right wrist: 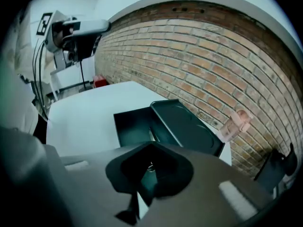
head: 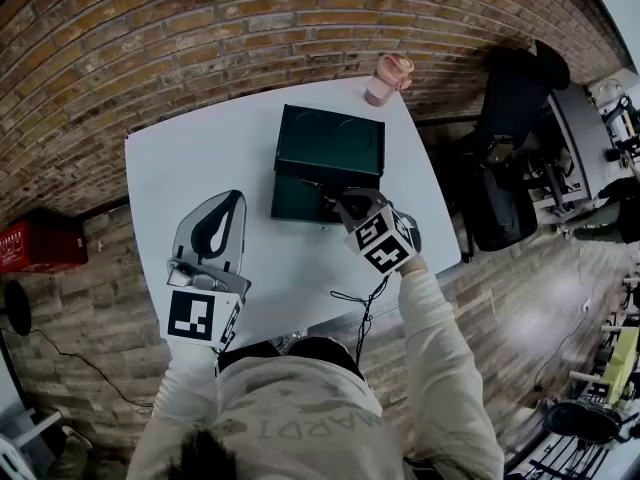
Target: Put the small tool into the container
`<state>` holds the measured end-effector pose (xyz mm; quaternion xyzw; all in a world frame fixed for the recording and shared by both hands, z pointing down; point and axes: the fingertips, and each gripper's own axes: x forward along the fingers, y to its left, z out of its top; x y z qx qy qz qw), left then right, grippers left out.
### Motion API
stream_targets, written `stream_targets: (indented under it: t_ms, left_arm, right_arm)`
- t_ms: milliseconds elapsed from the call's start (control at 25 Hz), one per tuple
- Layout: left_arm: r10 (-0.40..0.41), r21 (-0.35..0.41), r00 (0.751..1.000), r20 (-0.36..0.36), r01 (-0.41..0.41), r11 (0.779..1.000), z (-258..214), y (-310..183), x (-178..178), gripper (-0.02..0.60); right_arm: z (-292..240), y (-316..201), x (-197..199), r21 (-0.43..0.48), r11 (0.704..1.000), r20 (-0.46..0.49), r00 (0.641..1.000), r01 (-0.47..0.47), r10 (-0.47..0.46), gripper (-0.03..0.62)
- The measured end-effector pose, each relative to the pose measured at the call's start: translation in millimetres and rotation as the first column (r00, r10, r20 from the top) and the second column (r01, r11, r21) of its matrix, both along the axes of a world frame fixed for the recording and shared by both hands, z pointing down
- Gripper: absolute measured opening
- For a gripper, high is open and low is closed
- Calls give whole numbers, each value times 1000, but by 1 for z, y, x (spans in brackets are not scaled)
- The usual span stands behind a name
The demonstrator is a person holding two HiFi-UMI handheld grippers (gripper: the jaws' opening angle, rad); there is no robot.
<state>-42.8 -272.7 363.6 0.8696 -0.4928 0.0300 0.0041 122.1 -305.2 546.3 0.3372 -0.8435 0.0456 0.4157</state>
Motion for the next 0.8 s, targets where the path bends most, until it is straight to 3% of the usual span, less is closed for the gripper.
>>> stream_targets:
  t_ms: [200, 440, 800]
  left_arm:
    - [6, 8, 1000, 2, -6, 1000, -3, 8, 5, 6]
    - [17, 15, 1000, 3, -17, 1000, -9, 19, 12, 6]
    - [38, 25, 999, 8, -38, 999, -17, 36, 20, 6]
  right_arm:
    - [-20, 12, 5, 64, 992, 138, 985, -112, 102, 8]
    - [-51, 27, 12, 88, 970, 302, 934, -227, 191, 8]
    - [-82, 58, 25, 136, 932, 416, 874, -335, 253, 9]
